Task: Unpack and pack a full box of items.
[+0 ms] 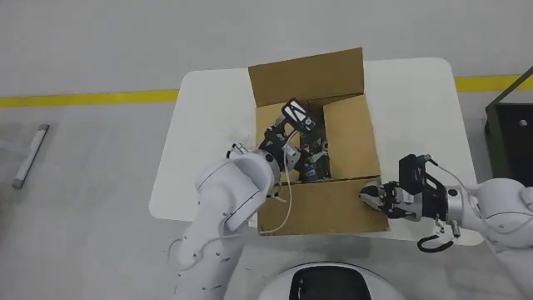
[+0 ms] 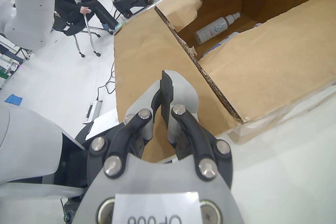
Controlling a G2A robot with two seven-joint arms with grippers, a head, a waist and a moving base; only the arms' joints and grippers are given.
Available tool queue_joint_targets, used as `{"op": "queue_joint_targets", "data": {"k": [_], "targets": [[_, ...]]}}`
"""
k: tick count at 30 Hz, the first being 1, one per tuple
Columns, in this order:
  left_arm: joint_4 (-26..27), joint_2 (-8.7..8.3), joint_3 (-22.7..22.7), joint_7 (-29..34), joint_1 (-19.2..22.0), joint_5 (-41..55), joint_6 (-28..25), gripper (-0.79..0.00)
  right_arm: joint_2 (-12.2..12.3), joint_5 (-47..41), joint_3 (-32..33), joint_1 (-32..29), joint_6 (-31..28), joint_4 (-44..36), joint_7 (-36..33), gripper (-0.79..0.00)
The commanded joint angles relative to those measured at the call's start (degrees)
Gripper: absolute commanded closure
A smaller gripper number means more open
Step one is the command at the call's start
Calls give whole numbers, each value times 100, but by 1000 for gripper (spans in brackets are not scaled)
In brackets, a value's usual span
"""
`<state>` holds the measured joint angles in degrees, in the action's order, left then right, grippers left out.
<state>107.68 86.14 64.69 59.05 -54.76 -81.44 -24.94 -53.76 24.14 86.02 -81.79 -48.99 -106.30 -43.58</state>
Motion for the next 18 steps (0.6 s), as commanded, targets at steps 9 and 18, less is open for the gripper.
{"op": "queue_joint_targets", "data": {"k": [9,18], "targets": [[-507,27,-266,-168,196,-201,540,-785,20,347,88,-86,-100,-97,618,0],[-997,64,-514,126,363,-524,1044,-785,-32,994,1047,-487,747,-315,2387,0]]}}
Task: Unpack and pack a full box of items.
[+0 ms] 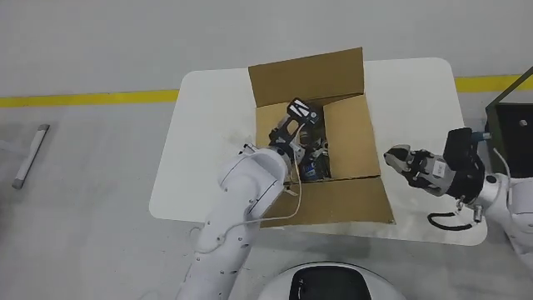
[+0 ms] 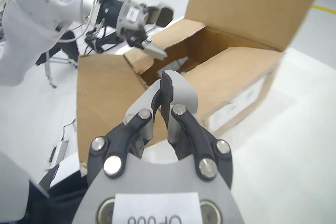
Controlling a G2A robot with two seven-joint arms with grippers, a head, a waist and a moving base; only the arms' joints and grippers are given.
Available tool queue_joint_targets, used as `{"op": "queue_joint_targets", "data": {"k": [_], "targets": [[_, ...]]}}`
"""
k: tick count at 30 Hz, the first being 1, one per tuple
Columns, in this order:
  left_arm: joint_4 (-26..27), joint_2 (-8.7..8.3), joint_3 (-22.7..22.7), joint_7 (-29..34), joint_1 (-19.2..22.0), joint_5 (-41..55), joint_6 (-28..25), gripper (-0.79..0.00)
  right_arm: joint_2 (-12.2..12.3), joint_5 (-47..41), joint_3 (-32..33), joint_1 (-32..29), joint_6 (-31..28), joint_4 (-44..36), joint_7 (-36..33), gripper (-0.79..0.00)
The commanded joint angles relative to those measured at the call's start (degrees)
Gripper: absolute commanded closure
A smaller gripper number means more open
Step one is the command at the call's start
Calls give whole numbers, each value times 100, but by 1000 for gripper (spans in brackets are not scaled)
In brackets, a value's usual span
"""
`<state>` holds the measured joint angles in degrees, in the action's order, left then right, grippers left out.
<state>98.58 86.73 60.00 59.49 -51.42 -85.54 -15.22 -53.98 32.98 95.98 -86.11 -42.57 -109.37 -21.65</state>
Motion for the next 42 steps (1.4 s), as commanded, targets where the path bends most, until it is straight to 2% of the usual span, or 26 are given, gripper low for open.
{"op": "queue_joint_targets", "data": {"k": [1,9,10,11,13,16,18,20,21,30,38,39,40,41,42], "targets": [[-122,9,-82,167,69,-207,112,-785,-19,172,69,-95,170,-17,316,0],[-422,17,-267,287,192,-731,87,-785,-64,660,-102,-77,569,-88,642,0],[-449,18,-281,275,201,-785,101,-751,-71,693,-153,-29,615,-53,668,0],[-486,18,-300,268,206,-854,98,-646,-76,802,-204,42,699,-1,659,0],[-521,23,-321,231,205,-905,113,-597,-93,929,-355,182,796,89,696,0],[-555,26,-323,210,202,-963,128,-354,-115,1124,-608,409,899,274,643,0],[-565,25,-315,201,198,-1041,150,-246,-134,1197,-774,584,983,406,613,0],[-558,24,-308,203,190,-1131,166,-15,-151,1270,-916,726,1039,535,589,0],[-547,22,-297,196,179,-1151,170,0,-159,1281,-976,775,1048,578,603,0],[-212,8,-98,56,34,-1205,308,0,-182,1259,-1097,909,996,650,609,0],[484,15,344,58,-152,-166,409,0,-186,970,-1104,919,888,597,464,0],[536,13,404,99,-167,-51,427,-99,-186,952,-1123,944,885,625,403,0],[585,8,455,141,-168,-3,430,-283,-187,949,-1147,977,895,667,343,0],[612,0,505,165,-163,-17,428,-785,-191,929,-1182,1008,903,714,295,0],[628,-6,559,159,-163,-34,468,-785,-195,880,-1220,1045,894,751,257,0]]}}
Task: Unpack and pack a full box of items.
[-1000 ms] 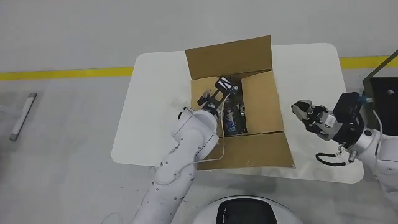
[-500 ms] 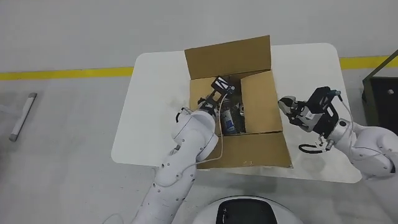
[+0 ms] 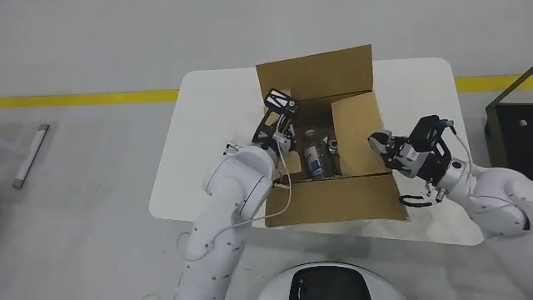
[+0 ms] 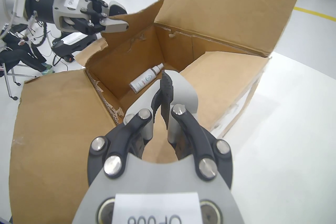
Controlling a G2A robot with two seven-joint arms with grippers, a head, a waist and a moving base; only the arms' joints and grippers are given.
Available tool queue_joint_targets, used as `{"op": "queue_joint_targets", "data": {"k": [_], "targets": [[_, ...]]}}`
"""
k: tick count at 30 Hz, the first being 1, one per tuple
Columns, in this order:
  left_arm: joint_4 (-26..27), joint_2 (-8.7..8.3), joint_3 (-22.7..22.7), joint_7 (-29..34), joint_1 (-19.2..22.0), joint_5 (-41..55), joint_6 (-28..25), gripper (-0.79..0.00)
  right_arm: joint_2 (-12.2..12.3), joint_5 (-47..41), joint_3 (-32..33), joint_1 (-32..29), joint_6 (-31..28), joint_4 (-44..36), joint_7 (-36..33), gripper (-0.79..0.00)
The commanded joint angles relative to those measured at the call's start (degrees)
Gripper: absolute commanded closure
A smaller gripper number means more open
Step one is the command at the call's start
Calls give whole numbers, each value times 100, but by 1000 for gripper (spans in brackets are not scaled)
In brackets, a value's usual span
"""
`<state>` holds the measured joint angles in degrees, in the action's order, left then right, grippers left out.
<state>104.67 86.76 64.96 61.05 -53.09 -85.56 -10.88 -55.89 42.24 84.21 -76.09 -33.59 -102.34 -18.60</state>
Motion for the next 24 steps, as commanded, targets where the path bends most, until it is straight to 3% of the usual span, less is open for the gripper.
{"op": "queue_joint_targets", "data": {"k": [1,10,16,18,24], "targets": [[14,-17,109,4,-1,-73,64,-785,-9,-102,-76,77,-17,88,-67,0],[81,-113,501,4,-13,-633,-85,-785,-31,-159,-208,213,-17,264,-121,0],[-98,-215,875,-167,-29,-1625,-88,-785,-37,-170,-223,222,10,270,-121,0],[-191,-254,909,-259,-47,-2164,-146,-785,-39,-184,-223,218,26,282,-118,0],[-376,-286,946,-359,-149,-2582,-148,-785,-46,-180,-243,230,69,372,-134,0]]}}
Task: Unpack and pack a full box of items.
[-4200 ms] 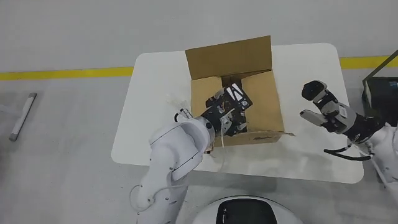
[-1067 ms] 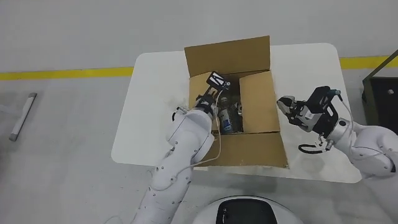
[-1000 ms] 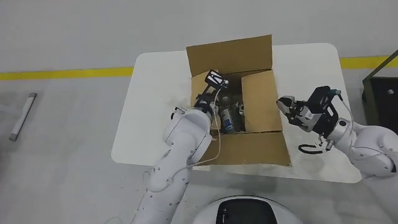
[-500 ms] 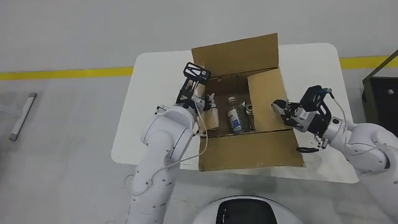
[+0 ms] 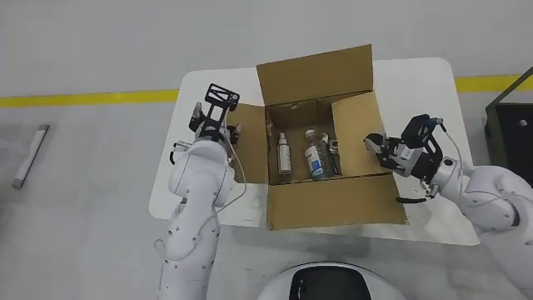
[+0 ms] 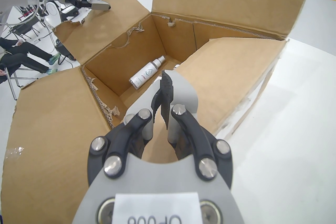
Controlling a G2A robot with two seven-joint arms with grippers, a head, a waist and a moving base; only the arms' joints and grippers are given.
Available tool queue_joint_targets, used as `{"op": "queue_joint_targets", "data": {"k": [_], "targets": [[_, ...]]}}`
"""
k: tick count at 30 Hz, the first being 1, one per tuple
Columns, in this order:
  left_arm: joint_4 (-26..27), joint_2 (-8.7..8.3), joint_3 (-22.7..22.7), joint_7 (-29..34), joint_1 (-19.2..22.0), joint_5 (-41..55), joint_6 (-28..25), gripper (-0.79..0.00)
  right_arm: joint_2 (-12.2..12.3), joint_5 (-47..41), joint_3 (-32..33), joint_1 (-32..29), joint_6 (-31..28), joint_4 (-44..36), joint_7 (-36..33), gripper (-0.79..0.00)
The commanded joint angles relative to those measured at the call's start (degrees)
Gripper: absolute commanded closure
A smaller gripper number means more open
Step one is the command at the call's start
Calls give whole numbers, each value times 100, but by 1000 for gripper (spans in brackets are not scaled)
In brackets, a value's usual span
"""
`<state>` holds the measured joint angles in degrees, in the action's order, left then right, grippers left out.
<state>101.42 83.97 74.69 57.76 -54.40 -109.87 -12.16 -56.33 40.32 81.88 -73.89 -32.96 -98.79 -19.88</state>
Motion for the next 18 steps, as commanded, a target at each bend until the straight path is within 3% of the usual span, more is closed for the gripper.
{"op": "queue_joint_targets", "data": {"k": [1,11,18], "targets": [[-83,-9,-54,-71,-29,-230,-21,-785,-4,21,-18,20,9,29,-5,0],[-400,14,-189,-301,-19,-364,86,-785,-15,-49,3,66,31,54,68,0],[-32,36,-235,-871,67,-337,344,-785,-5,-29,412,-89,195,-79,627,0]]}}
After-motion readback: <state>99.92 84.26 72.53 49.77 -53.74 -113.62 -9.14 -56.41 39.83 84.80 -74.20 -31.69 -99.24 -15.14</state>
